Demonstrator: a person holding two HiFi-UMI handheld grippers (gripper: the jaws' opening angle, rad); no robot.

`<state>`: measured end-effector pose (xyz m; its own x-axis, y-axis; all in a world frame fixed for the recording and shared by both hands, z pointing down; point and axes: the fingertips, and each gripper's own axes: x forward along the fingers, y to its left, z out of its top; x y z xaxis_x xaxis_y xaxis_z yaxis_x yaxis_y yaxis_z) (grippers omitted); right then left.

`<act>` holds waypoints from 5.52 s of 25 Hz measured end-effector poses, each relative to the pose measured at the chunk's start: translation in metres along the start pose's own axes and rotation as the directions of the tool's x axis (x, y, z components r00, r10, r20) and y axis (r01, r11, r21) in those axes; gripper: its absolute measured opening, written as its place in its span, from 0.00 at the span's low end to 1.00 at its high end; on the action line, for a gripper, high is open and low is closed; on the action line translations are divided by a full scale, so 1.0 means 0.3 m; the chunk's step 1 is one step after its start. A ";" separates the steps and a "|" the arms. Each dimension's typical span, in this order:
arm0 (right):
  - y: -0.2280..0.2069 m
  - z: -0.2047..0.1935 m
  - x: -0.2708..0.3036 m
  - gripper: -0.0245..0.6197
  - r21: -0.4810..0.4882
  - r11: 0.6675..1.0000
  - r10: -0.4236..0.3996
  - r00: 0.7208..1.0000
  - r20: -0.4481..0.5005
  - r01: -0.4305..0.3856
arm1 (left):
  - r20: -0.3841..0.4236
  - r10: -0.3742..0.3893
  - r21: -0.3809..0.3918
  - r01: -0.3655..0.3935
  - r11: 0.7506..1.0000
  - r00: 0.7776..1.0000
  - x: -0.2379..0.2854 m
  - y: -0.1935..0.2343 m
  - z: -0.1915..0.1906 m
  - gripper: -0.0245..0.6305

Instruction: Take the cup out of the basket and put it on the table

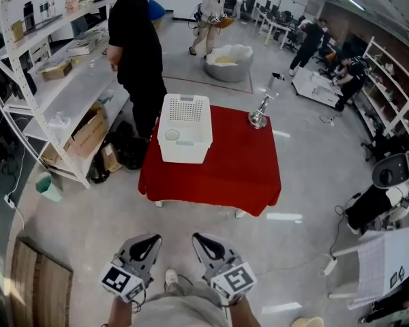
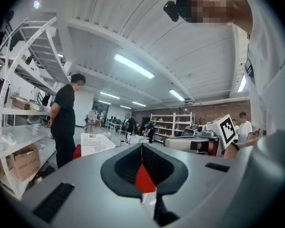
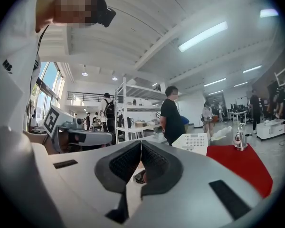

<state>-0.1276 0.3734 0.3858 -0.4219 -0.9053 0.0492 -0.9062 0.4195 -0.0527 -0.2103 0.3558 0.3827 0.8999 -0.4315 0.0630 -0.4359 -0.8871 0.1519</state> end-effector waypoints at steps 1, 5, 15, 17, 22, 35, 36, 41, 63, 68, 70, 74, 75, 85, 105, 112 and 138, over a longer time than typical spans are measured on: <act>-0.005 0.000 0.013 0.05 -0.002 1.000 -0.002 1.000 -0.004 0.002 | 0.002 -0.004 0.001 0.004 1.000 1.000 0.009 0.012 0.004 0.05; -0.023 0.013 0.061 0.05 -0.013 1.000 -0.005 1.000 -0.008 0.005 | 0.011 -0.006 -0.010 0.006 1.000 1.000 0.040 0.066 0.016 0.05; -0.159 -0.010 0.237 0.05 -0.044 0.999 0.031 0.999 -0.032 -0.032 | 0.007 0.020 -0.032 -0.020 0.999 1.000 0.189 0.233 0.009 0.05; -0.198 -0.010 0.272 0.05 -0.042 0.998 0.045 0.998 -0.036 -0.046 | 0.005 0.028 -0.031 -0.028 0.999 1.000 0.233 0.265 0.013 0.05; -0.297 -0.002 0.341 0.05 -0.026 0.996 0.085 0.995 -0.043 -0.086 | 0.000 0.063 -0.041 -0.063 0.997 0.998 0.324 0.331 0.031 0.05; -0.530 0.032 0.494 0.05 -0.024 0.983 0.181 0.983 -0.014 -0.182 | 0.004 0.148 -0.029 -0.147 0.989 0.989 0.556 0.465 0.077 0.05; -0.547 0.034 0.501 0.05 -0.020 0.982 0.185 0.983 -0.013 -0.185 | 0.002 0.154 -0.027 -0.154 0.988 0.988 0.569 0.473 0.079 0.05; -0.626 0.043 0.566 0.05 -0.013 0.982 0.191 0.982 -0.003 -0.191 | 0.000 0.174 -0.018 -0.174 0.985 0.985 0.636 0.547 0.090 0.05; -0.878 0.017 1.006 0.05 0.005 0.990 0.139 0.989 -0.046 -0.139 | -0.024 0.081 0.000 -0.081 0.997 0.996 0.932 0.967 0.127 0.05; -0.916 -0.007 1.108 0.05 0.035 0.993 0.114 0.992 -0.060 -0.112 | -0.035 0.038 -0.001 -0.038 0.999 0.999 0.983 1.063 0.124 0.05; -0.925 -0.013 1.140 0.05 0.028 0.994 0.105 0.992 -0.067 -0.103 | -0.045 0.023 -0.005 -0.023 1.000 0.999 0.997 1.093 0.118 0.05; -0.947 -0.004 1.192 0.05 0.012 0.996 0.086 0.994 -0.066 -0.085 | -0.034 -0.006 -0.011 0.006 1.000 0.999 1.032 1.140 0.133 0.05; -0.954 -0.003 1.204 0.05 0.008 0.997 0.082 0.994 -0.069 -0.081 | -0.032 -0.011 -0.013 0.011 1.000 0.999 1.041 1.150 0.137 0.05; -1.053 -0.013 1.304 0.05 -0.070 0.989 0.119 0.984 -0.134 -0.129 | -0.018 0.013 -0.024 -0.014 1.000 1.000 1.128 1.238 0.157 0.05; -1.193 -0.159 1.506 0.05 -0.076 0.928 0.324 0.889 -0.323 -0.365 | -0.054 0.182 -0.060 -0.185 0.981 0.982 1.222 1.373 0.103 0.05; -1.196 -0.232 1.560 0.05 -0.075 0.901 0.366 0.843 -0.394 -0.426 | -0.067 0.205 -0.064 -0.209 0.976 0.976 1.210 1.387 0.093 0.05; -1.157 -0.719 1.678 0.60 -0.114 0.660 0.361 0.447 -0.818 -0.743 | -0.084 0.264 -0.084 -0.271 0.959 0.961 1.147 1.465 0.061 0.05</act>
<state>-0.0311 -0.2134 0.6439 -0.5382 -0.1984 0.8192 -0.2879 0.9567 0.0426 -0.0925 -0.1855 0.4530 0.7505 -0.6348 0.1838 -0.6609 -0.7202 0.2111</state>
